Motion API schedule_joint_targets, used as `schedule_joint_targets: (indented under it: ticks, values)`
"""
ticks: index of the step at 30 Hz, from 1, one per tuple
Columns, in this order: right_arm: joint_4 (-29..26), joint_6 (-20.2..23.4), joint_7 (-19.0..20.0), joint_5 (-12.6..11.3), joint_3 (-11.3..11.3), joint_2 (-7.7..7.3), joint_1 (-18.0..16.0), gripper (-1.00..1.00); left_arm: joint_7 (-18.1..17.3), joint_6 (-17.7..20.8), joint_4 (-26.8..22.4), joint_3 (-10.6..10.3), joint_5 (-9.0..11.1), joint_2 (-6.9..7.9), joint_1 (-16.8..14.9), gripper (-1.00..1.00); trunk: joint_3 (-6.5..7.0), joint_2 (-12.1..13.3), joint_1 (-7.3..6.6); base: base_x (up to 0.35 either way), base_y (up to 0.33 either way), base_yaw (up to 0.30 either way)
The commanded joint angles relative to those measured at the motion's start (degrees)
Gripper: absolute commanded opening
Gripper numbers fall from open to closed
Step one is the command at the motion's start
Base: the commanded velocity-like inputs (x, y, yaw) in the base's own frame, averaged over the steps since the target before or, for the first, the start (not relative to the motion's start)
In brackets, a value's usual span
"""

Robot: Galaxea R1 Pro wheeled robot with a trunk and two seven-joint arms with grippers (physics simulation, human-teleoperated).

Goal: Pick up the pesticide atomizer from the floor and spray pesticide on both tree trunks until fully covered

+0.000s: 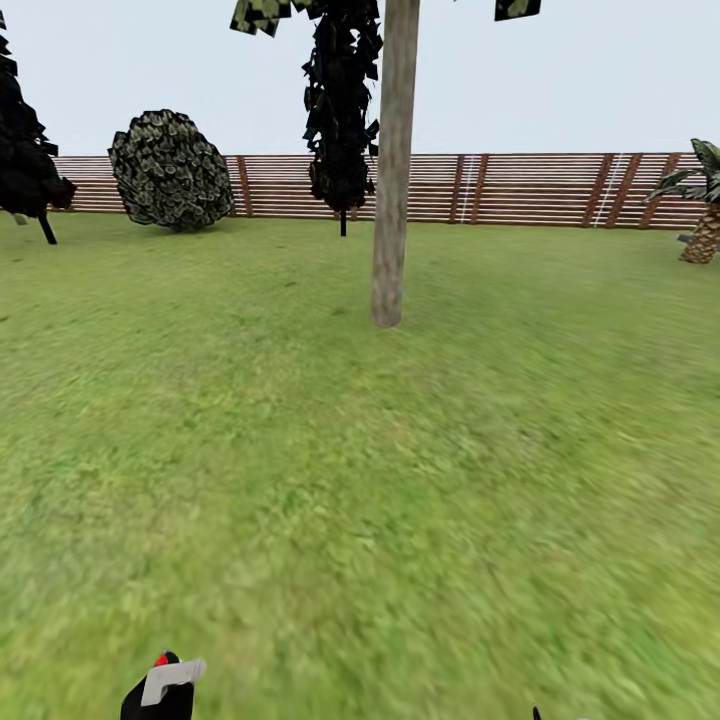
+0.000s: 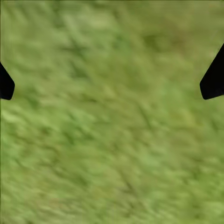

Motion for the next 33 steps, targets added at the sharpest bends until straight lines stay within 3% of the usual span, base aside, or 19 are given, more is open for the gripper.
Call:
schedule_joint_targets:
  ticks: [1,33]
  values:
    - [0.1,-0.2,0.0,0.6,-0.3,0.04,0.0,1.00,0.1,-0.2,0.1,0.2,-0.4,-0.02,0.0,-1.00,-0.05,0.0,0.02,0.338,0.000,0.000]
    - [0.0,-0.2,0.1,0.6,-0.3,0.04,0.0,1.00,0.1,-0.3,-0.1,0.2,-0.4,-0.02,0.0,-1.00,-0.05,0.0,0.02,0.338,0.000,0.000]
